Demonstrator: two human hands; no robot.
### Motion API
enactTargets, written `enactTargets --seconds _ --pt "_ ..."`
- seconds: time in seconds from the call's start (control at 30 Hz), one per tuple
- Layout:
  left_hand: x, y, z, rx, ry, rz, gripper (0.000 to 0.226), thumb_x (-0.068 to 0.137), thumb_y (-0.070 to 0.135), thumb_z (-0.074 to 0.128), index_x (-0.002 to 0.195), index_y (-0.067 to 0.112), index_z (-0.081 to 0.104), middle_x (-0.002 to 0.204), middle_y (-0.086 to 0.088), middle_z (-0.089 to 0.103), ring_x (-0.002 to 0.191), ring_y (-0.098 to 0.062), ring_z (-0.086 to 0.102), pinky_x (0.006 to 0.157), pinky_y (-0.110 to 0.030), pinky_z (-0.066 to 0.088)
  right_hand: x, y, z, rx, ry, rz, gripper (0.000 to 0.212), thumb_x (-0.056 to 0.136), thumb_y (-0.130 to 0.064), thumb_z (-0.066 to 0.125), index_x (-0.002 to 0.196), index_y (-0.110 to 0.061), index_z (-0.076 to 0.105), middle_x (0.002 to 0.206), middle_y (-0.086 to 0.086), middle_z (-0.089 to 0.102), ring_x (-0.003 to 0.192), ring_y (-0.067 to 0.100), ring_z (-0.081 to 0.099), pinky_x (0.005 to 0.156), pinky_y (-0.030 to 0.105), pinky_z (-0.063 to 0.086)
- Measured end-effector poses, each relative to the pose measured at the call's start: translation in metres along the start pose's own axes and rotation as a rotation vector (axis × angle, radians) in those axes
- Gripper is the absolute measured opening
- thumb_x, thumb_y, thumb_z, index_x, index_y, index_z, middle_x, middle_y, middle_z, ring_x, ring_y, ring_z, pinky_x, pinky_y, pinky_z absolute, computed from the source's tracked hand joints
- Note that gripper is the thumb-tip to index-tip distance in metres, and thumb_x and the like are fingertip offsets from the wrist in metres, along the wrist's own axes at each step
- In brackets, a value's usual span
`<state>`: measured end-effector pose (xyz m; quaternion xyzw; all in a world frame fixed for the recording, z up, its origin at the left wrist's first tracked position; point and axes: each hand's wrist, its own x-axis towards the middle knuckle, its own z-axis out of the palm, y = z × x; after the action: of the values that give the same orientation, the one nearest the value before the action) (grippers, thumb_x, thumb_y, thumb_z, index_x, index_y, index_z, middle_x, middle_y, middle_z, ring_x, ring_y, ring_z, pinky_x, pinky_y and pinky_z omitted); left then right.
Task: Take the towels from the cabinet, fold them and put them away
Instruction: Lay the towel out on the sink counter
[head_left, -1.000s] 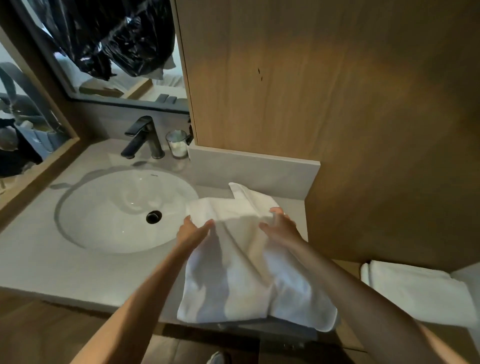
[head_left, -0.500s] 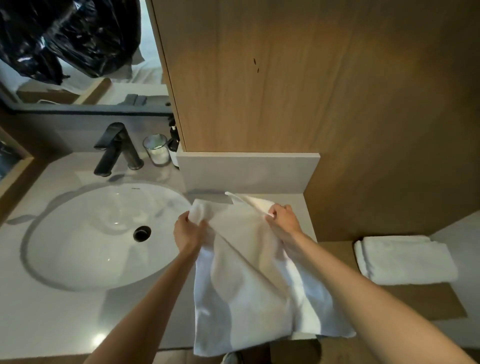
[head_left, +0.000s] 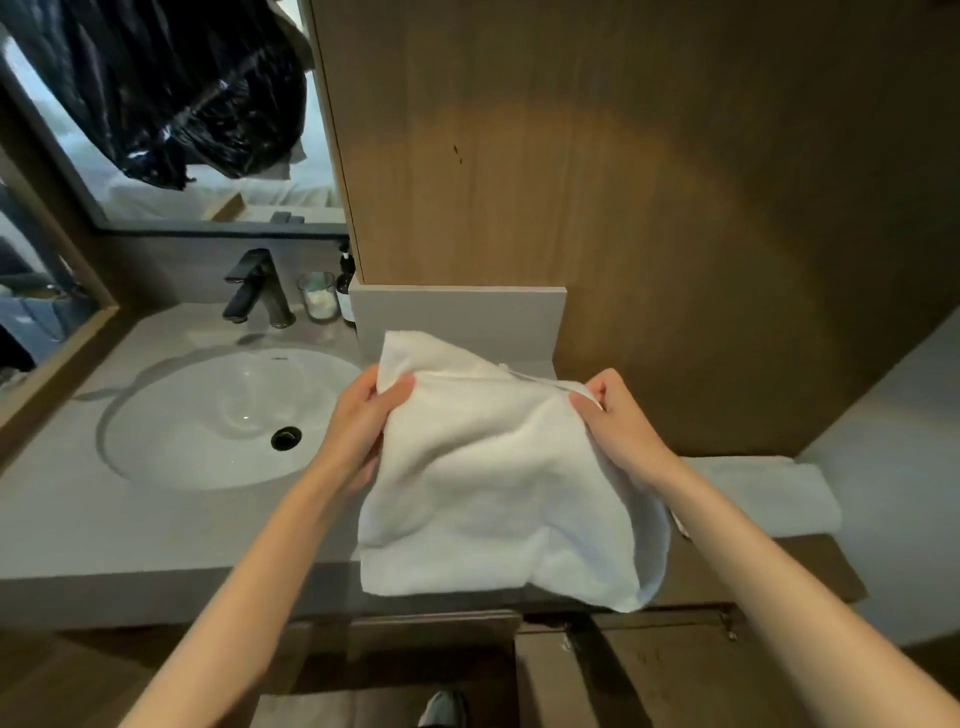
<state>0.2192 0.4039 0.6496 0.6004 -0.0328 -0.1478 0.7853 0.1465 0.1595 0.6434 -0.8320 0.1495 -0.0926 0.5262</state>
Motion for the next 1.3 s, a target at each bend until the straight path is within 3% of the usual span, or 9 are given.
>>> enactTargets --seconds 0.13,0.23,0.3,0.47,0.6,0.83,0.97,1.13,1.3 --pt "-0.079 0.01 0.013 -0.007 -0.089 -0.048 0.022 0.093 0.017 0.057 0.114 0.018 0.061 0.105 -0.006 0.072 0.1 -0.024 0.068 0.072 -0.034 0.058 -0.073 -0.009 -0.026 0.016 -0.198 0.119 0.018 0.099 -0.028 0.05 0.091 -0.015 0.042 0.084 0.002 0.047 0.074 0.012 0.045 0.062 0.023 0.037" --pt "-0.131 0.012 0.008 0.027 -0.25 -0.157 0.051 0.073 0.032 0.078 0.12 0.021 0.06 0.117 -0.008 0.068 0.106 -0.025 0.066 0.073 -0.033 0.058 -0.122 -0.018 -0.044 0.11 -0.49 0.129 0.019 0.098 -0.028 0.053 0.092 -0.011 0.046 0.078 0.004 0.054 0.062 0.007 0.049 0.054 0.02 0.036" --pt "-0.16 0.011 0.006 0.022 -0.393 -0.218 0.045 0.075 0.023 0.073 0.119 0.023 0.061 0.118 -0.007 0.068 0.107 -0.025 0.066 0.077 -0.034 0.058 -0.148 -0.025 -0.052 0.149 -0.607 0.108 0.016 0.098 -0.023 0.052 0.088 -0.012 0.048 0.062 -0.006 0.056 0.049 0.001 0.048 0.047 0.015 0.036" --pt "-0.194 0.01 0.009 0.0 -0.397 -0.201 0.044 0.077 0.02 0.072 0.119 0.03 0.063 0.119 -0.003 0.068 0.109 -0.027 0.064 0.073 -0.035 0.058 -0.176 -0.033 -0.058 0.233 -0.616 0.088 0.015 0.097 -0.019 0.054 0.085 -0.012 0.05 0.055 -0.008 0.054 0.045 0.002 0.046 0.044 0.014 0.036" --pt "-0.205 0.018 0.013 -0.055 -0.375 -0.11 0.068 0.043 0.029 0.095 0.106 0.026 0.07 0.108 -0.005 0.072 0.096 -0.024 0.07 0.065 -0.033 0.058 -0.183 -0.039 -0.06 0.406 -0.614 0.111 0.016 0.097 -0.018 0.054 0.082 -0.013 0.05 0.062 -0.007 0.055 0.051 0.003 0.048 0.047 0.016 0.039" --pt "-0.144 0.013 -0.017 0.134 -0.07 0.047 0.047 0.069 0.024 0.082 0.111 0.033 0.063 0.113 -0.001 0.069 0.101 -0.022 0.068 0.068 -0.032 0.059 -0.139 -0.027 -0.039 0.097 -0.081 -0.05 0.016 0.099 -0.023 0.051 0.088 -0.013 0.044 0.071 -0.001 0.037 0.062 0.009 0.033 0.052 0.017 0.031" --pt "-0.095 -0.013 -0.047 0.351 0.036 0.077 0.032 0.086 0.019 0.07 0.11 0.038 0.06 0.114 -0.004 0.064 0.078 -0.012 0.064 0.055 -0.027 0.049 -0.105 0.001 -0.015 0.074 0.036 0.0 0.02 0.098 -0.022 0.051 0.083 -0.014 0.04 0.071 -0.003 0.034 0.062 0.009 0.032 0.056 0.024 0.03" --pt "-0.031 -0.029 -0.069 0.554 0.042 0.096 0.029 0.083 0.027 0.074 0.11 0.031 0.064 0.108 0.004 0.065 0.088 -0.013 0.056 0.062 -0.022 0.044 -0.055 0.019 0.018 -0.003 0.082 0.028 0.028 0.094 -0.024 0.058 0.077 -0.013 0.039 0.068 -0.002 0.037 0.061 0.011 0.034 0.058 0.027 0.031" --pt "0.037 -0.035 -0.093 0.552 0.143 0.079 0.028 0.08 0.023 0.077 0.106 0.018 0.07 0.094 -0.001 0.063 0.068 -0.008 0.055 0.047 -0.013 0.041 -0.002 0.026 0.032 -0.011 0.308 0.107 0.025 0.096 -0.025 0.052 0.078 -0.013 0.04 0.069 -0.001 0.043 0.063 0.014 0.039 0.057 0.031 0.032"
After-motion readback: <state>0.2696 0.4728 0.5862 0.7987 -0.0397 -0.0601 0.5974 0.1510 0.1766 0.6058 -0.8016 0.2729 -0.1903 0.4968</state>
